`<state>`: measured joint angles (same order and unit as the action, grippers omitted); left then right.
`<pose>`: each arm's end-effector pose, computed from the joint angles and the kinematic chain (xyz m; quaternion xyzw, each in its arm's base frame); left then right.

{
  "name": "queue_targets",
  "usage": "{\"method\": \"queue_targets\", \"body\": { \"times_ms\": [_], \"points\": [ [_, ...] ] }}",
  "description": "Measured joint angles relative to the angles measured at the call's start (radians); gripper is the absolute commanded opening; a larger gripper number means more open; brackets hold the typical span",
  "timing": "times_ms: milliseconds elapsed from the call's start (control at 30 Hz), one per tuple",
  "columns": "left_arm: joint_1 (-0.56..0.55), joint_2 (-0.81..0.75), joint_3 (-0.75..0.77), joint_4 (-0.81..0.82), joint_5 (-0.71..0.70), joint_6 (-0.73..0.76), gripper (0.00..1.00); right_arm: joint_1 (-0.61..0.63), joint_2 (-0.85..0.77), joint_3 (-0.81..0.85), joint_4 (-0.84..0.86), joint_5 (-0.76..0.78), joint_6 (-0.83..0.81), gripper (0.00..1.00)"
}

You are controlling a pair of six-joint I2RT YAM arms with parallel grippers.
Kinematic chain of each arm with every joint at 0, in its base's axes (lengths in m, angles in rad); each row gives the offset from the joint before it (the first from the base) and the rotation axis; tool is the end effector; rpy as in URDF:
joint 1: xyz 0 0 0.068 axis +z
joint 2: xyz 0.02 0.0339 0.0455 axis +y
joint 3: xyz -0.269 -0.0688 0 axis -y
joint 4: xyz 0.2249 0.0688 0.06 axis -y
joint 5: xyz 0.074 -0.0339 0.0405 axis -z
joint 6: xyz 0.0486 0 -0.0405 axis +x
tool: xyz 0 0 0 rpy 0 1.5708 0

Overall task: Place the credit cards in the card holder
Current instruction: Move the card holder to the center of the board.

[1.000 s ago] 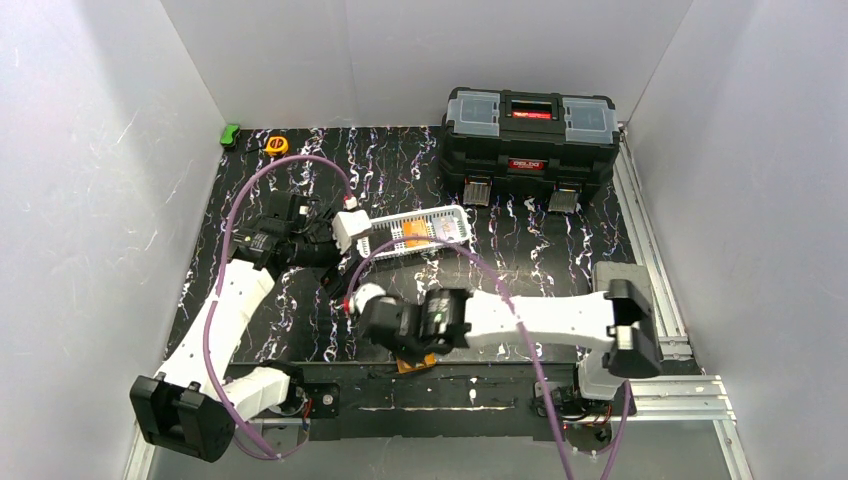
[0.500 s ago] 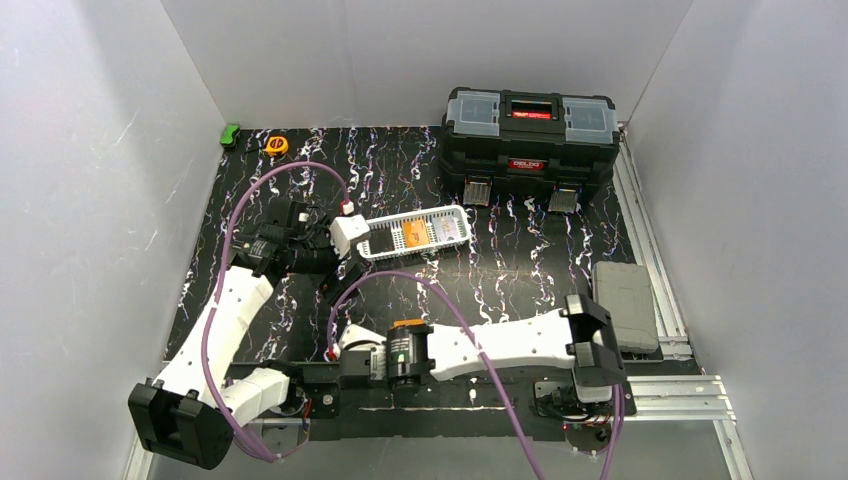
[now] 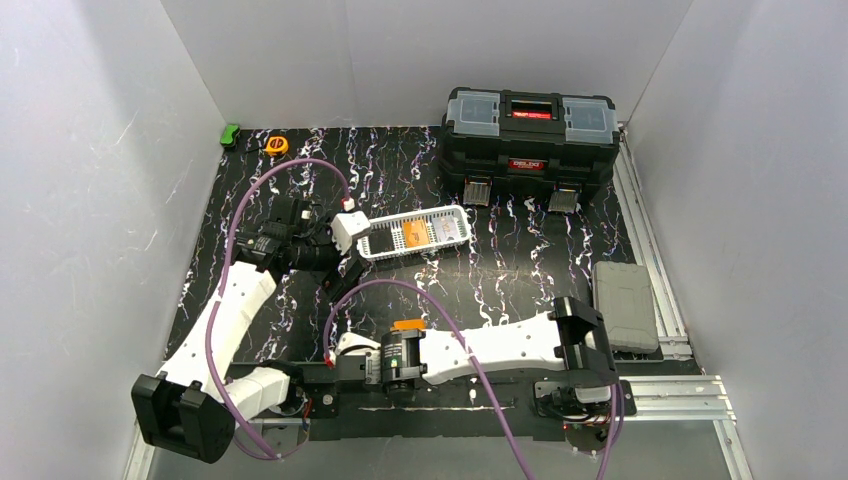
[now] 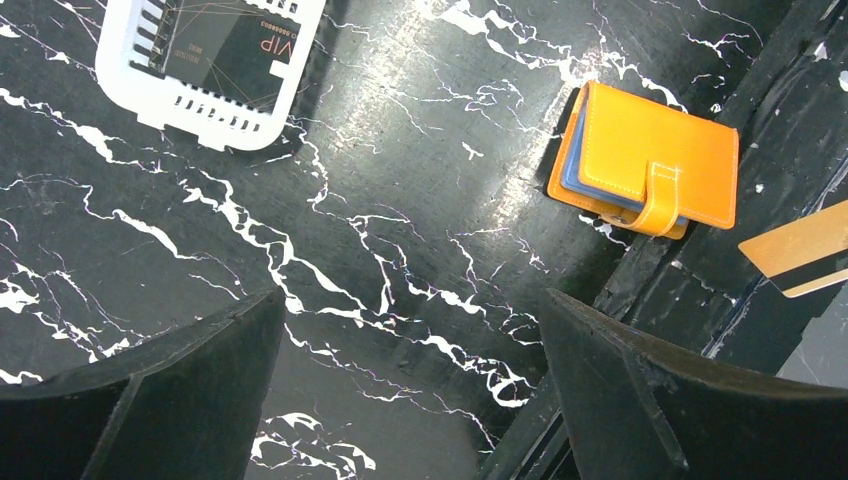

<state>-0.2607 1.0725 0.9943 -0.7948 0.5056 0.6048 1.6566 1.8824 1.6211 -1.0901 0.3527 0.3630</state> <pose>0.1825 -0.0731 0.3028 0.4592 0.7901 -0.1749 0.3663 -0.0142 0.3614 0.2527 -0.5744 0.7925 -0.0015 0.2050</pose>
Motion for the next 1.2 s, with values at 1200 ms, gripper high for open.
{"method": "queue_targets", "body": {
  "times_ms": [1200],
  "points": [
    [0.011, 0.066, -0.004, -0.062, 0.15, 0.205, 0.96, -0.156, -0.065, -0.201, -0.009, 0.451, 0.245, 0.01]
  ]
}}
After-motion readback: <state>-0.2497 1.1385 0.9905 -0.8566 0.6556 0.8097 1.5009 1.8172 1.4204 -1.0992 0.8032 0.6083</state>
